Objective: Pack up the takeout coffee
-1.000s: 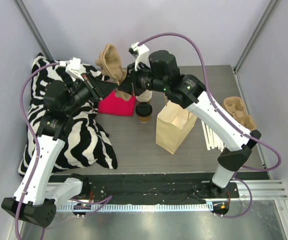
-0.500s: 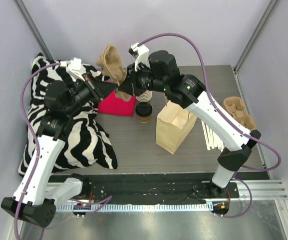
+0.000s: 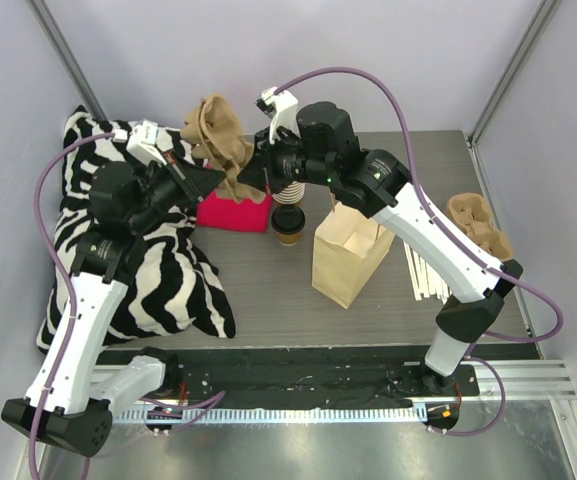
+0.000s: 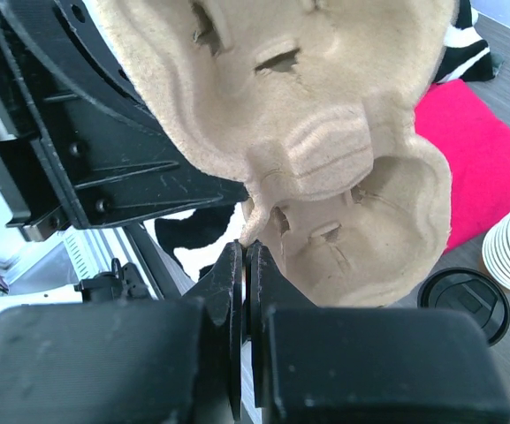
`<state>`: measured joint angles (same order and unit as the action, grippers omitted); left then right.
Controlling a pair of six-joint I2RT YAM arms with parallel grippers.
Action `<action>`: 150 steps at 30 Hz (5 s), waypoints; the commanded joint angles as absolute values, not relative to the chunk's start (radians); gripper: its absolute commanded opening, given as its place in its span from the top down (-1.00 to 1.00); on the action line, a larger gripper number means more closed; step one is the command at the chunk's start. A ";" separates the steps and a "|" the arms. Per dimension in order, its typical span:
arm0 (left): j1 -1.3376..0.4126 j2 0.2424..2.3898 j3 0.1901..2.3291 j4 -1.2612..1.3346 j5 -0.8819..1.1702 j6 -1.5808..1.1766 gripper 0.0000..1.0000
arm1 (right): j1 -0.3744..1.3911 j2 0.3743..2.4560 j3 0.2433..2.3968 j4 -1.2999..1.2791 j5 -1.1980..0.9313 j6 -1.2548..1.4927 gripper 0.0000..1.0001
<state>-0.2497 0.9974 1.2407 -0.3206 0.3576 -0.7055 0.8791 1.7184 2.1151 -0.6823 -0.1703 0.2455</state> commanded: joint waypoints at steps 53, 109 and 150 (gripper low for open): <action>-0.212 1.032 1.154 -0.396 0.412 -0.684 0.73 | 0.221 1.068 1.562 -0.771 0.627 -0.129 0.98; -0.109 1.316 1.173 -0.741 0.506 -0.220 -0.88 | -0.203 1.485 1.399 -0.863 0.262 -0.259 -0.11; -0.143 1.902 1.324 -0.584 0.627 0.118 -0.22 | -0.207 1.623 1.951 -1.120 -0.465 -0.152 -0.99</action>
<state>-0.1394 1.8874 1.3315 -0.6540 0.6296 0.1120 -0.2043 1.6196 1.8923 -1.1099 -0.4004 -0.1558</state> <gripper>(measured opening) 0.633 0.995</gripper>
